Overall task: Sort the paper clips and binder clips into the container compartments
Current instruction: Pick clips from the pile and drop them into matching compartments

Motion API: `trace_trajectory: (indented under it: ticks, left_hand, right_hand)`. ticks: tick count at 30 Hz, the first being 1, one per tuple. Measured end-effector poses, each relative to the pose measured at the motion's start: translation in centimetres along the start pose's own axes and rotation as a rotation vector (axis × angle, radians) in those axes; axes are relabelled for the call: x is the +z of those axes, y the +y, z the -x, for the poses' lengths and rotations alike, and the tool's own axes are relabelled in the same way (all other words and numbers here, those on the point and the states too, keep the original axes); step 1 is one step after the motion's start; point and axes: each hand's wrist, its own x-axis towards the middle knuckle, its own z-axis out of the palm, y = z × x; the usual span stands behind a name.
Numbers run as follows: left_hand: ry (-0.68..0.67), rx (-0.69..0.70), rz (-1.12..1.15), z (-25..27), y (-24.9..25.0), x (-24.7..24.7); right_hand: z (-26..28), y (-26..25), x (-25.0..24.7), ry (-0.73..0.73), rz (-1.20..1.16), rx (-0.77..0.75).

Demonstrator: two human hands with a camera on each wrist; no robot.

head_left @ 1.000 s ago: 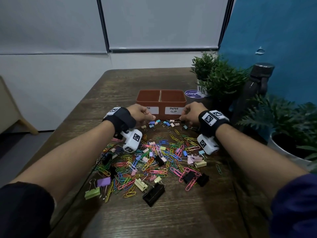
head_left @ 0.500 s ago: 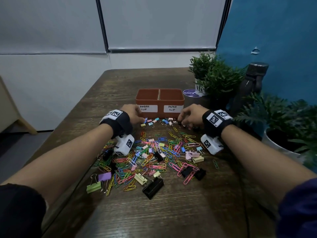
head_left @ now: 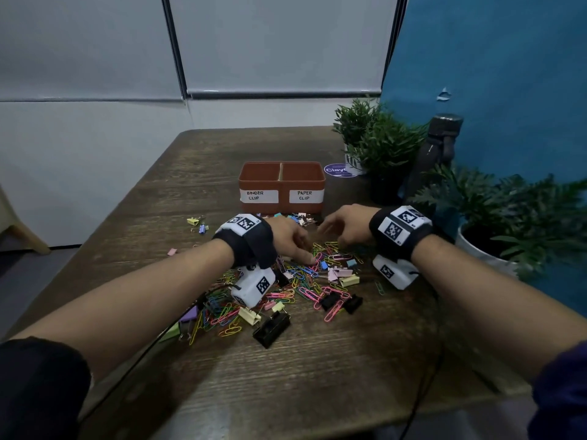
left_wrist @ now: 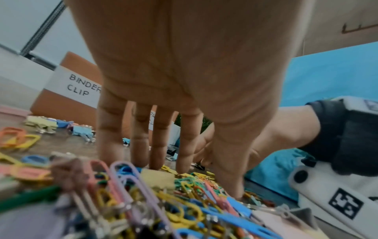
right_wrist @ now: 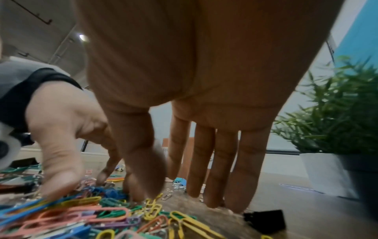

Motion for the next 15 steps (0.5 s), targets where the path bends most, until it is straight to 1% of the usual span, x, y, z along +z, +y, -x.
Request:
trace_trajectory:
  ticks: [2, 4, 11, 15]
  left_hand:
    - [-0.025, -0.010, -0.021, -0.1, 0.4, 0.2]
    - [-0.022, -0.013, -0.039, -0.2, 0.8, 0.2]
    - [0.038, 0.032, 0.007, -0.1, 1.2, 0.2]
    - [0.054, 0.060, 0.031, 0.0, 0.5, 0.3]
  right_hand:
    - [0.5, 0.8, -0.2, -0.048, -0.001, 0.028]
    - [0.9, 1.1, 0.0, -0.079, 0.026, 0.040]
    - [0.2, 0.8, 1.2, -0.043, 0.022, 0.048]
    - [-0.4, 0.6, 1.8, -0.011, 0.085, 0.050]
